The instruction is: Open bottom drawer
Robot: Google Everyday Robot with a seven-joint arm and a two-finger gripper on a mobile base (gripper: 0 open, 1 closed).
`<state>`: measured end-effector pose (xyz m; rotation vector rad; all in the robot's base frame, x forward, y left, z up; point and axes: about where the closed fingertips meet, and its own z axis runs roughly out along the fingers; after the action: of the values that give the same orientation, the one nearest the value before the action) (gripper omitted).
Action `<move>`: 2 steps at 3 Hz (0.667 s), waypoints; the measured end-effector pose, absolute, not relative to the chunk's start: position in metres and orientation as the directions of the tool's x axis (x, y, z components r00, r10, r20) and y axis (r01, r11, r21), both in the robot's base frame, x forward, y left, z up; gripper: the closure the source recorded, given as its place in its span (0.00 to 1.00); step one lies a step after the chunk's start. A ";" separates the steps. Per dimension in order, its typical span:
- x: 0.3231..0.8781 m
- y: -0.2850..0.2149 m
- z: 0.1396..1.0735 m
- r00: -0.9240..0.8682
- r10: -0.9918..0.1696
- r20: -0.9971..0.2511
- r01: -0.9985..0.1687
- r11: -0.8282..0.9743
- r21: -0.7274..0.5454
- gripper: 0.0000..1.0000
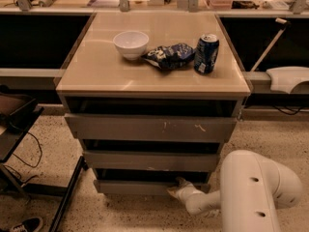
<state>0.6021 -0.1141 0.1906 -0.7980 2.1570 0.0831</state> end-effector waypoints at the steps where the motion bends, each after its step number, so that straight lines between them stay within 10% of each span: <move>1: 0.602 -0.114 0.191 -0.467 -0.515 -0.719 -0.569 0.797 -0.202 1.00; 2: 0.579 -0.112 0.197 -0.483 -0.508 -0.713 -0.545 0.812 -0.210 1.00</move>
Offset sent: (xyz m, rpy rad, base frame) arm -0.4099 0.0302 0.1123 -0.1728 0.0170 -0.5026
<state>0.5787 -0.1122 0.1970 -0.7715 2.1710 0.0571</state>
